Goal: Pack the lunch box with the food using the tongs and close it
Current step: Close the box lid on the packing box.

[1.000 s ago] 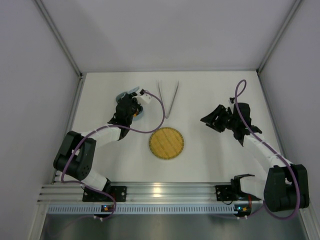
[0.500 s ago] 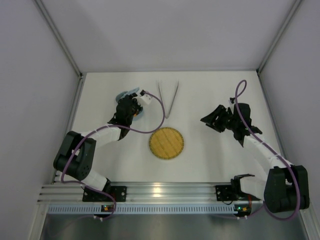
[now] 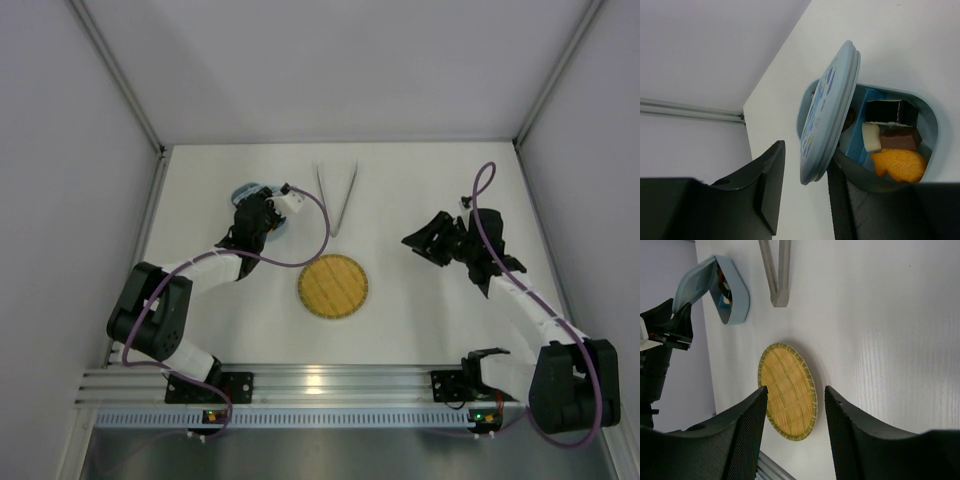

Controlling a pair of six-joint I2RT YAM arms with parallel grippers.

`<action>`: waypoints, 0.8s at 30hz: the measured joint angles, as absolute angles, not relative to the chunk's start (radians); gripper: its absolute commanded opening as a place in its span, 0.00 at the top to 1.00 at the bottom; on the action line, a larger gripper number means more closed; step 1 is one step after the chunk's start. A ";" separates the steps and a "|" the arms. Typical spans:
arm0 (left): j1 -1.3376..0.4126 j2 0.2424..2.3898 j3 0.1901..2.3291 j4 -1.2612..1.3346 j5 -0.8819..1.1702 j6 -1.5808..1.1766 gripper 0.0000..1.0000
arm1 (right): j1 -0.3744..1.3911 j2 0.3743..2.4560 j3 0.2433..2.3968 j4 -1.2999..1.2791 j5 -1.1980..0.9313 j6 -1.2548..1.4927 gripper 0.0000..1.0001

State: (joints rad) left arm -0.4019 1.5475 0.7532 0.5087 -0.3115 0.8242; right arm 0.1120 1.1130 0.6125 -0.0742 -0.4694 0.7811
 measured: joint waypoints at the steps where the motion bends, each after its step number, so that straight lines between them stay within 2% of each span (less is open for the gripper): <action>1: -0.402 1.547 0.753 0.502 -0.311 0.820 0.56 | 0.112 1.108 0.609 -0.074 -0.469 0.781 0.51; 12: -0.402 1.540 0.780 0.346 -0.304 0.744 0.55 | 0.113 1.087 0.596 -0.076 -0.469 0.781 0.52; 20: -0.402 1.525 0.838 0.221 -0.276 0.672 0.49 | 0.114 1.041 0.594 -0.081 -0.469 0.780 0.51; 24: -0.402 1.525 0.893 0.113 -0.262 0.628 0.50 | 0.114 1.020 0.581 -0.091 -0.469 0.780 0.51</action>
State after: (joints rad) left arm -0.4019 1.5253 0.8932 0.1131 -0.2615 0.6277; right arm 0.1139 1.0203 0.5812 -0.0914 -0.4694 0.7795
